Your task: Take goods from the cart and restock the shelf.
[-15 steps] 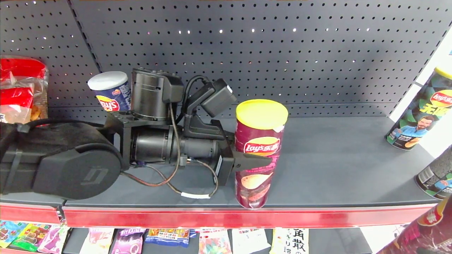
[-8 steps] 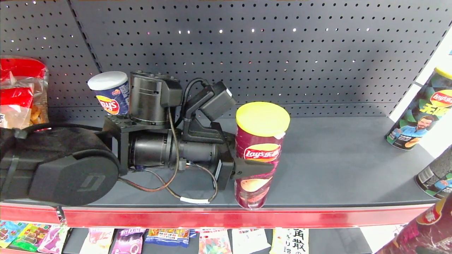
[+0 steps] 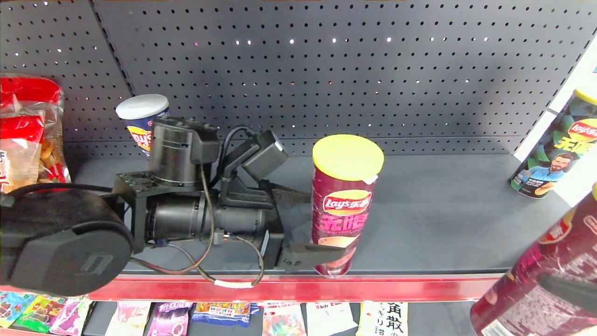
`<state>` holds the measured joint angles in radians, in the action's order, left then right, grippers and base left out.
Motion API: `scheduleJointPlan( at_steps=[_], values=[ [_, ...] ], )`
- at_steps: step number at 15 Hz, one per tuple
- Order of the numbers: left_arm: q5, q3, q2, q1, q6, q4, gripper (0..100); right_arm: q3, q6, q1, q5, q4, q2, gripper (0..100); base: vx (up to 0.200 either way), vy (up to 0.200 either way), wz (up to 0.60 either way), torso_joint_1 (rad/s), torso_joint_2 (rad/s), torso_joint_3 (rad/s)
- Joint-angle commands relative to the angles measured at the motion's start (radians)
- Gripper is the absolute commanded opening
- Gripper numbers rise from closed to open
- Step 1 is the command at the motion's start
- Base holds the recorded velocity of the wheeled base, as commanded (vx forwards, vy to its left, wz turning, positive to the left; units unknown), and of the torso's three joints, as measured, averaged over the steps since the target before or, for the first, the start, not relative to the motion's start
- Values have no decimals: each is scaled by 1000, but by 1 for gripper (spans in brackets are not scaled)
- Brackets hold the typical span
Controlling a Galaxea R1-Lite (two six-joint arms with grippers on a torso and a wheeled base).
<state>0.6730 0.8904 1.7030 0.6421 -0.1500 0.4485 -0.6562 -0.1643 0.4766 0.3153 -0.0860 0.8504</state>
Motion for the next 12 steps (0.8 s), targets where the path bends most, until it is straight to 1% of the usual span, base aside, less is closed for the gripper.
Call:
scheduleJointPlan(
  at_steps=[1,2,5,6,7,8,9,10,12],
  values=[
    [-1,-125,-100,-65,-2,29,100,-103,-3,2,4,3,153,0,0,0,0,0,0,0],
    [-1,-180,-140,-90,-2,36,100,-138,-3,2,4,17,206,0,0,0,0,0,0,0],
    [-1,-332,-286,-145,-3,33,100,-227,0,0,7,184,394,0,0,0,0,0,0,0],
    [-4,-346,-309,-150,-3,30,100,-240,0,0,7,203,426,0,0,0,0,0,0,0],
    [-27,-360,-329,-151,-3,25,100,-266,-3,0,7,230,478,0,0,0,0,0,0,0],
    [-76,-380,-344,-159,-3,24,100,-310,-1,-3,10,275,561,0,0,0,0,0,0,0],
    [-85,-392,-356,-160,-3,24,100,-338,-1,-6,18,310,610,0,0,0,0,0,0,0],
    [-85,-404,-371,-160,-3,24,100,-361,-1,-6,19,356,668,0,0,0,0,0,0,0],
    [-82,-409,-376,-168,-2,29,100,-408,-3,-6,19,405,757,0,0,0,0,0,0,0]
  ],
)
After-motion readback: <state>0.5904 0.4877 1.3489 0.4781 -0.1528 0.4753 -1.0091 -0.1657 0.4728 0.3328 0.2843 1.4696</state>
